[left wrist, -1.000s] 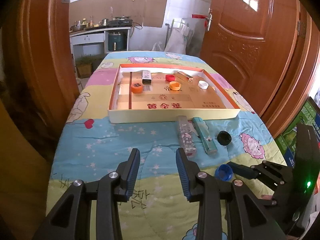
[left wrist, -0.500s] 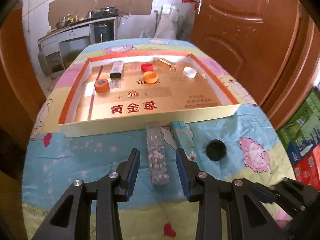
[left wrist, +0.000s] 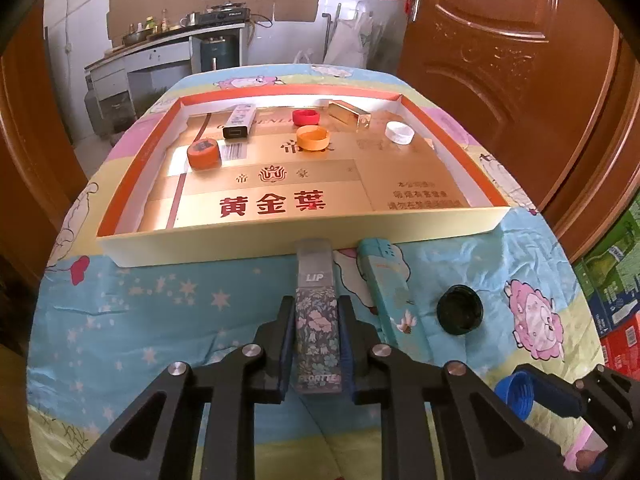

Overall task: Organize rigid objects
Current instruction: 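Grasp the blue cap with the right tool while the left tool grasps the floral lip tube, then carry the blue cap and floral lip tube into the tray with both tools, then open the right tool to drop the blue cap while the left tool releases the lip tube, then withdraw both tools from the tray toward the black cap and blue lighter, then grasp the black cap with the right tool while the left tool grasps the blue lighter, then carry the black cap and blue lighter into the tray with both tools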

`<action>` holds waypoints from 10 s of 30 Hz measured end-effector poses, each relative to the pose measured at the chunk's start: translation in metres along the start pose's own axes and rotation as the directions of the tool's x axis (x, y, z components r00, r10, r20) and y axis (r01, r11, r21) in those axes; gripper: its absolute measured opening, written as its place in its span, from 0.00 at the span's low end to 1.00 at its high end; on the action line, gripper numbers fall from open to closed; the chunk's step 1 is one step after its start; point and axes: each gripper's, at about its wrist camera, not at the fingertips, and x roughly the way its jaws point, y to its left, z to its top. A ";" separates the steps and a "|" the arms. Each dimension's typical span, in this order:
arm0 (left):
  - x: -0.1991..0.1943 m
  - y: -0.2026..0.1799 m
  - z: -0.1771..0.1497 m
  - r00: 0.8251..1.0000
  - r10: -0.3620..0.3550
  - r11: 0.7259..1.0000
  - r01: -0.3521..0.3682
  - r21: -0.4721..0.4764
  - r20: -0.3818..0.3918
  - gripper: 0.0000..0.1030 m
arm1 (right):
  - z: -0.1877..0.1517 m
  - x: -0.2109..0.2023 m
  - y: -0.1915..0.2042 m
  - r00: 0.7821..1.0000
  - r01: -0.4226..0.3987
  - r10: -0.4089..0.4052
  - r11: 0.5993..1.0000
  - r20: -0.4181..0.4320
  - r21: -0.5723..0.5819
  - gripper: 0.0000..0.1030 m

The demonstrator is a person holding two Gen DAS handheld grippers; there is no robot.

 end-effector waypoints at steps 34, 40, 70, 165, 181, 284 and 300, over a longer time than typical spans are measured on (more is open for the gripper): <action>-0.075 0.018 0.046 0.984 -0.039 0.999 0.041 -0.009 0.172 0.20 | 0.074 -0.028 -0.004 0.988 0.036 -0.032 0.999 0.154 -0.023 0.30; -0.062 0.023 0.058 0.986 -0.034 0.999 0.036 -0.009 0.165 0.20 | 0.089 -0.020 -0.006 0.986 0.037 -0.032 0.999 0.163 -0.025 0.30; 0.030 0.039 0.113 0.993 -0.042 0.999 0.044 0.012 -0.114 0.20 | 0.138 0.044 -0.040 0.996 -0.023 0.025 0.999 0.080 -0.025 0.30; -0.049 0.038 0.086 0.991 -0.051 0.999 0.053 -0.010 0.120 0.43 | 0.131 0.021 -0.019 0.995 0.076 -0.072 0.996 0.074 -0.042 0.48; -0.089 0.037 0.053 0.980 -0.078 0.996 0.083 -0.024 0.183 0.43 | 0.101 -0.021 -0.006 0.990 0.100 -0.095 0.994 0.106 -0.039 0.48; -0.042 -0.002 0.086 0.982 -0.104 0.994 0.096 0.058 0.158 0.22 | 0.124 -0.002 -0.041 0.984 0.074 -0.078 0.997 0.161 0.028 0.29; 0.016 -0.006 0.108 0.987 -0.152 0.984 0.146 0.100 0.049 0.22 | 0.142 0.047 -0.062 0.991 0.090 -0.095 0.994 0.097 0.055 0.29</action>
